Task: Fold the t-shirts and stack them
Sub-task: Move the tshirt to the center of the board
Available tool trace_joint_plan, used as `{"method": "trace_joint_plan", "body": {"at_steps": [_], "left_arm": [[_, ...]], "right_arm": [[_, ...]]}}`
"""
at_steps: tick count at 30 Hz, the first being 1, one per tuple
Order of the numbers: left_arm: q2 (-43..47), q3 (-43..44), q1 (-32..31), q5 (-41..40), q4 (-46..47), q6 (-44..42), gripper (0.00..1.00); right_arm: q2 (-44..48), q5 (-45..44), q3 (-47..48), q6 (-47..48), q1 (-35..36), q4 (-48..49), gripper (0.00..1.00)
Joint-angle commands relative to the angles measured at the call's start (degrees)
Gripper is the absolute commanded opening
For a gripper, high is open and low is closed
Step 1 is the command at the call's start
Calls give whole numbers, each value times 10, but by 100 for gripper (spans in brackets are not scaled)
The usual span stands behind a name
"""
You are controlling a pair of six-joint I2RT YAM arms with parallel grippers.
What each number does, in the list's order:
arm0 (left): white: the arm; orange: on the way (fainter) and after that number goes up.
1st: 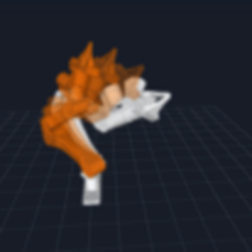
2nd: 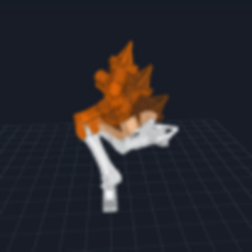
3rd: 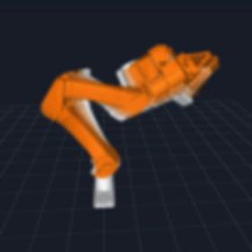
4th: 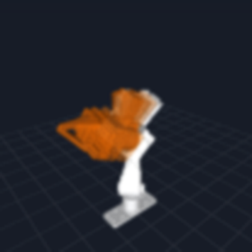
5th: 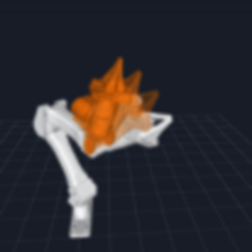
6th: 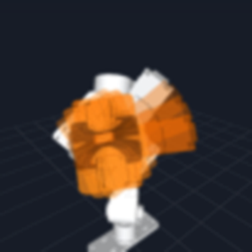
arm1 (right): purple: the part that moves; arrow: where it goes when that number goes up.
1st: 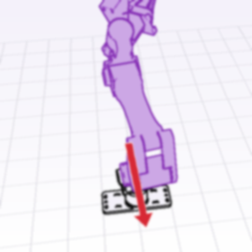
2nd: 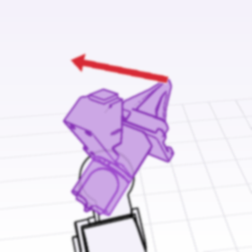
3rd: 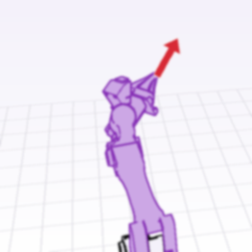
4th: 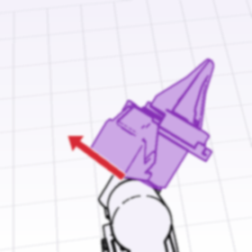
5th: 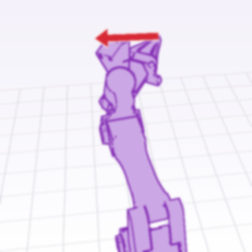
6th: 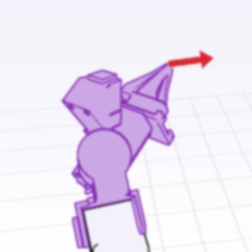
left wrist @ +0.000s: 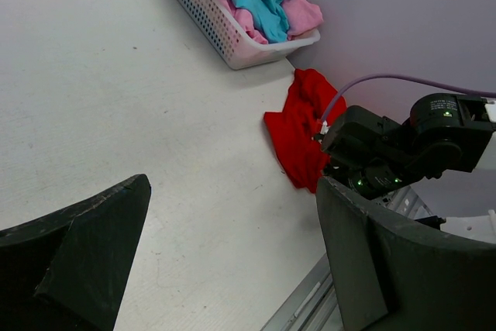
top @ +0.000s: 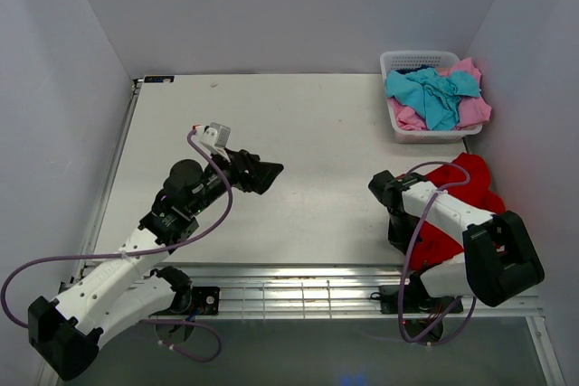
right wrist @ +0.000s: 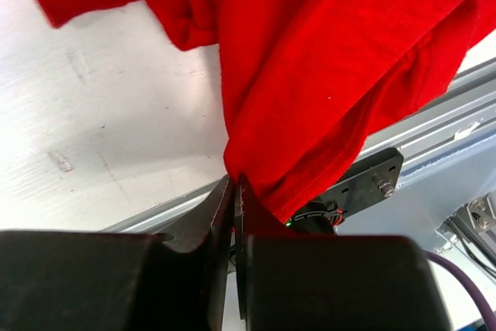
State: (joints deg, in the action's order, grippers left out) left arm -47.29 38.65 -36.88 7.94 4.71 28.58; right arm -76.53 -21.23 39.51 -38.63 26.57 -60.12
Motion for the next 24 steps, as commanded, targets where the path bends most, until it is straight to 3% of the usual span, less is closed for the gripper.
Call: {"method": "trace_joint_plan", "body": {"at_steps": [1,8,12,16,17,21,24], "left_arm": [[13,-9,-2,4,9,3,98],[0,-3,-2,-14,5,-2,98],[-3,-1,-2,-30,-5,-5,98],[6,0,-2,-63,-16,-10,98],[9,1,-2,-71,-18,-11,98],[21,4,-2,-119,-30,-15,98],[32,2,-2,-138,-34,-13,98]], "right_arm": [[19,-1,14,-13,15,-7,8],[24,84,179,23,113,95,8],[-52,114,322,56,172,146,8],[-141,130,522,98,232,130,8],[-161,138,618,116,240,121,8],[-263,139,846,150,258,46,8],[-258,117,871,162,257,28,8]]}}
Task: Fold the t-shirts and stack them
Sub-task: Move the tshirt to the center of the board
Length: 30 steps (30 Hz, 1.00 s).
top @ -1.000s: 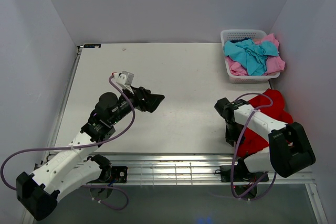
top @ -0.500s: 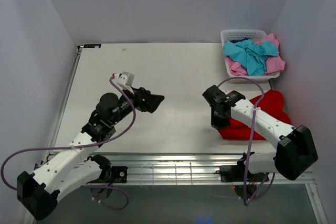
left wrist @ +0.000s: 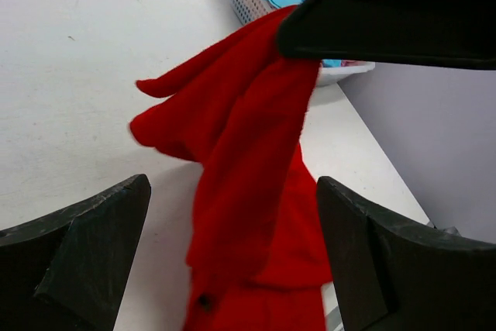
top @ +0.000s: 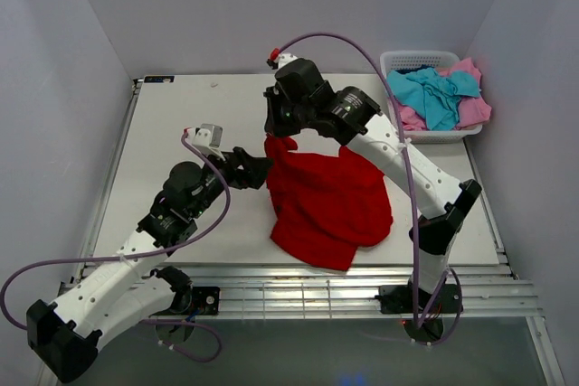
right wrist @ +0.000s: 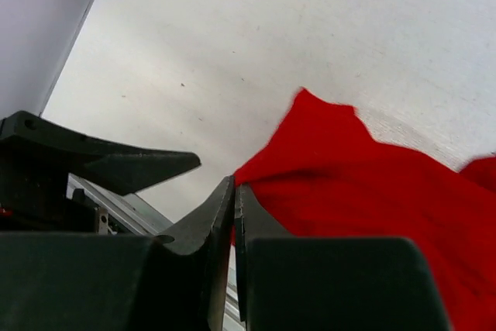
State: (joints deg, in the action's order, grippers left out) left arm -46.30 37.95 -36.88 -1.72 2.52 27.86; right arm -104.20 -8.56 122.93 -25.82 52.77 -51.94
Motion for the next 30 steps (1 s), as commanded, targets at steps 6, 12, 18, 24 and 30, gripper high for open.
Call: {"method": "trace_joint_plan", "body": {"at_steps": [6,12,18,24,30], "left_arm": [[42,-2,-2,-65,-6,-1,98],[38,-4,-2,-63,-3,3,98],[20,-6,-2,-57,7,4,98],[-3,-21,-2,-49,22,8,98],[-25,-61,-2,-22,58,24,98]], "right_arm": [[160,-96,-203,-14,-35,-12,8],[298,-161,-464,-90,-95,-32,8],[308,-184,-567,-131,-133,-111,8],[214,-190,-603,-129,-138,-105,9],[136,-91,-652,-71,-136,-27,8]]}}
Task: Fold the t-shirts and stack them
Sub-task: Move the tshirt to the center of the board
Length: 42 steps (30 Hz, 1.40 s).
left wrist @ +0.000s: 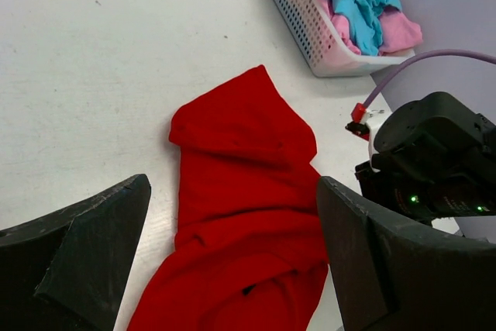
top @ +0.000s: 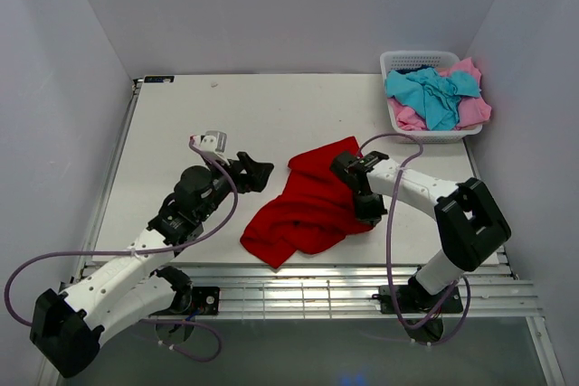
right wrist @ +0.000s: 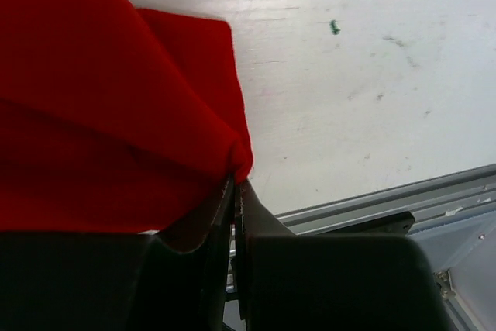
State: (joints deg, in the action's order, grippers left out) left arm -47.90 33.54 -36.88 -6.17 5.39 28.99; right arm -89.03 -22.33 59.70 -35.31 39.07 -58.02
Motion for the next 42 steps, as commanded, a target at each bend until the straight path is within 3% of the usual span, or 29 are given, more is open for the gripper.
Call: {"method": "trace_joint_plan", "body": {"at_steps": [1,7,14,17,22,28,31,34,42], "left_arm": [[-15,-21,-2,34,32,16,98],[-59,-43,-3,104,100,40,98],[-93,-35,-6,122,121,41,98],[-89,-35,-5,122,120,36,98],[-76,-38,-6,115,118,34,98],[-81,-48,-6,128,119,51,98],[-76,-59,-6,120,118,52,98],[-70,-65,-6,114,118,52,98],[-85,-64,-6,115,119,52,98]], "right_arm": [[-21,61,-34,31,5,40,8],[-51,177,-85,84,53,115,8],[-102,170,-49,84,94,135,8],[-111,101,23,73,87,107,8],[-148,-61,227,73,44,36,8],[-220,-148,450,130,8,23,8],[-221,-158,507,148,8,20,8],[-178,-166,468,149,8,60,8],[-111,-140,199,74,13,71,8]]}}
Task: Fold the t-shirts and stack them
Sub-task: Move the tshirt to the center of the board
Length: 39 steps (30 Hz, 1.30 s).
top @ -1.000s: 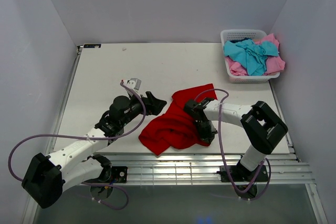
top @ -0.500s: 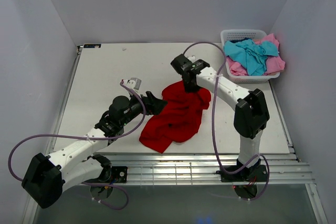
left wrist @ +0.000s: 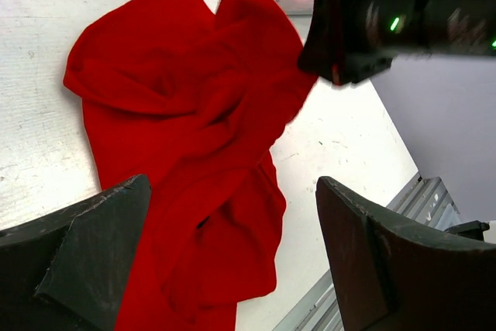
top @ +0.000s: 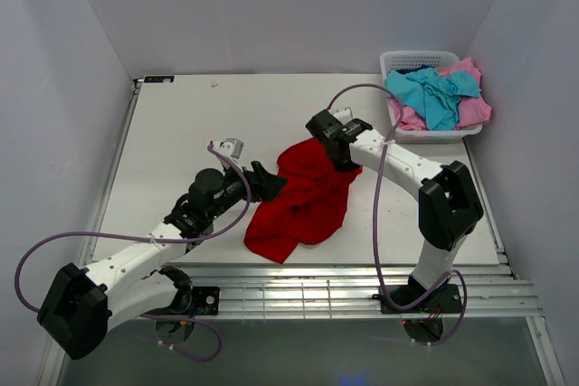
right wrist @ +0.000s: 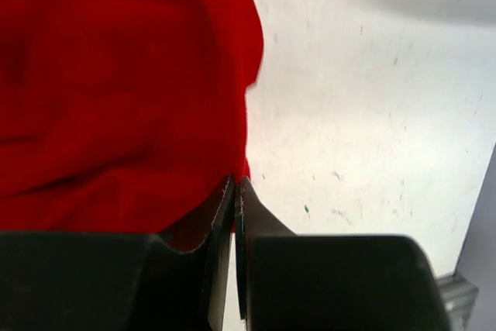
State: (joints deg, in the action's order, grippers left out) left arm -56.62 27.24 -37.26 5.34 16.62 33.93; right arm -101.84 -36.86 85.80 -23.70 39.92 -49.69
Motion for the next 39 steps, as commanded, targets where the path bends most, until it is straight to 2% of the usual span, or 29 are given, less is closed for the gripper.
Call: {"method": "trace_joint_plan", "body": {"at_steps": [1,3,8,10,11,14,17,23,30,39], "left_arm": [[0,-2,-3,1,6,3,98],[-1,-3,-3,1,6,5,98],[-9,-3,-3,1,7,10,98],[-16,1,-3,6,10,13,98],[-18,1,-3,9,11,14,98],[-25,4,-3,18,15,13,98],[-25,4,-3,20,15,12,98],[-20,-3,-4,20,16,12,98],[-5,-14,-4,20,15,9,98],[-2,-14,-4,19,15,8,98]], "right_arm": [[33,9,-84,-54,8,-12,8],[47,27,-140,-88,20,-26,8],[52,53,-201,-136,41,-76,9],[44,37,-207,-152,46,-95,19],[45,26,-206,-158,48,-95,33],[62,-5,-189,-163,48,-78,53],[85,-25,-173,-163,45,-46,64],[85,-39,-198,-166,20,39,63],[95,13,-289,-163,-21,173,57],[85,53,-334,-170,-34,233,54]]}}
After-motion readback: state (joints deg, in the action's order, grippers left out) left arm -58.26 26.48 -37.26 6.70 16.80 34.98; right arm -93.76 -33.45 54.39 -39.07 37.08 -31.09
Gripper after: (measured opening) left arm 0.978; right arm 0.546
